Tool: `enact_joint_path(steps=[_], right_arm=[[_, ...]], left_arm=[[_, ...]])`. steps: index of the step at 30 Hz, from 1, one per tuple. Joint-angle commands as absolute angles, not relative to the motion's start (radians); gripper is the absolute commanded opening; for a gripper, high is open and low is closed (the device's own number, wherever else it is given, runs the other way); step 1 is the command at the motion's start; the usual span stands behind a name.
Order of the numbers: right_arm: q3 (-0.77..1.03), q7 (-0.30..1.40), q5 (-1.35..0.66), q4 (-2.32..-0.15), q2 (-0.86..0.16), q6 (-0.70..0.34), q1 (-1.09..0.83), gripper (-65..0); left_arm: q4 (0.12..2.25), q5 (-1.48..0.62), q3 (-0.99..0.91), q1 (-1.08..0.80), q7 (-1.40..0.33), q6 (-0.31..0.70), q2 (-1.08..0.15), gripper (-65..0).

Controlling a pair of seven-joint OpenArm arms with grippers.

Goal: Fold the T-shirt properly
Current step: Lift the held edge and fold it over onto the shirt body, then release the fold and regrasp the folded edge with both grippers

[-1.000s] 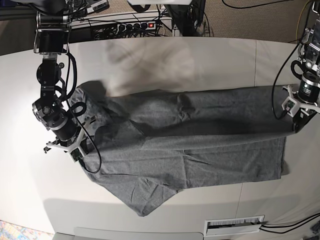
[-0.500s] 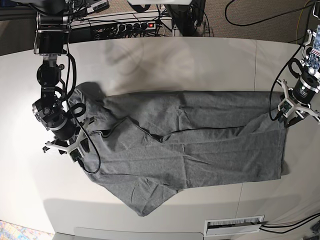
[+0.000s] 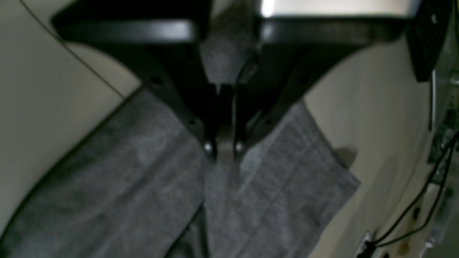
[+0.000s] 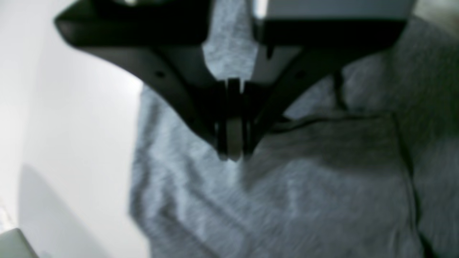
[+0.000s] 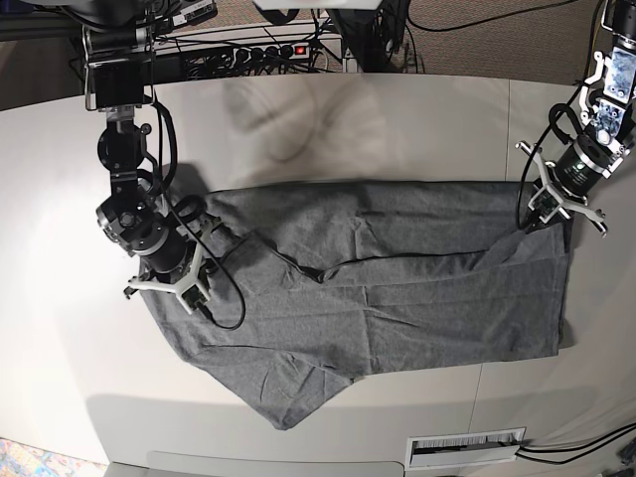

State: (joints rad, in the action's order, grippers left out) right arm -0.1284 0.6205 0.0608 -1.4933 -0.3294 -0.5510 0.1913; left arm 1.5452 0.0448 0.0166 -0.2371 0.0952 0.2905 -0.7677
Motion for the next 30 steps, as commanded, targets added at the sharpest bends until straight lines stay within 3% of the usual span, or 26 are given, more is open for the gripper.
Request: enact_joint_path(steps=[1, 6, 12, 15, 19, 24, 30], right_arm=[[-0.133, 0.601, 0.075, -1.487, -0.341, -0.549, 0.216, -65.0], [-0.155, 0.605, 0.107, -1.4, -0.342, -0.549, 0.216, -65.0], [-0.158, 0.761, 0.1, -1.392, -0.344, -0.579, 0.216, -65.0], [-0.159, 0.864, -0.015, -1.392, -0.355, -0.648, 0.213, -65.0], [-0.165, 0.973, -0.108, -1.393, -0.367, -0.663, 0.213, -65.0], [-0.177, 1.089, -0.218, -1.394, -0.391, -0.683, 0.212, -65.0], [-0.238, 1.204, -0.315, -1.422, -0.443, -0.691, 0.205, -65.0]], left_arm=[[1.556, 0.056, 0.004, -0.224, 0.093, 0.291, -0.79, -65.0], [1.547, 0.087, 0.004, -0.224, 0.067, 0.317, -0.791, -65.0], [1.488, 0.116, 0.004, -0.216, 0.068, 0.458, -0.794, -65.0], [1.46, 0.12, 0.004, -0.216, 0.068, 0.533, -0.802, -65.0], [1.439, 0.115, 0.004, -0.222, 0.069, 0.633, -0.812, -65.0], [1.44, 0.054, 0.004, -0.265, 0.068, 0.694, -0.852, -65.0], [1.441, 0.047, 0.004, -0.347, 0.069, 0.698, -0.908, -65.0]])
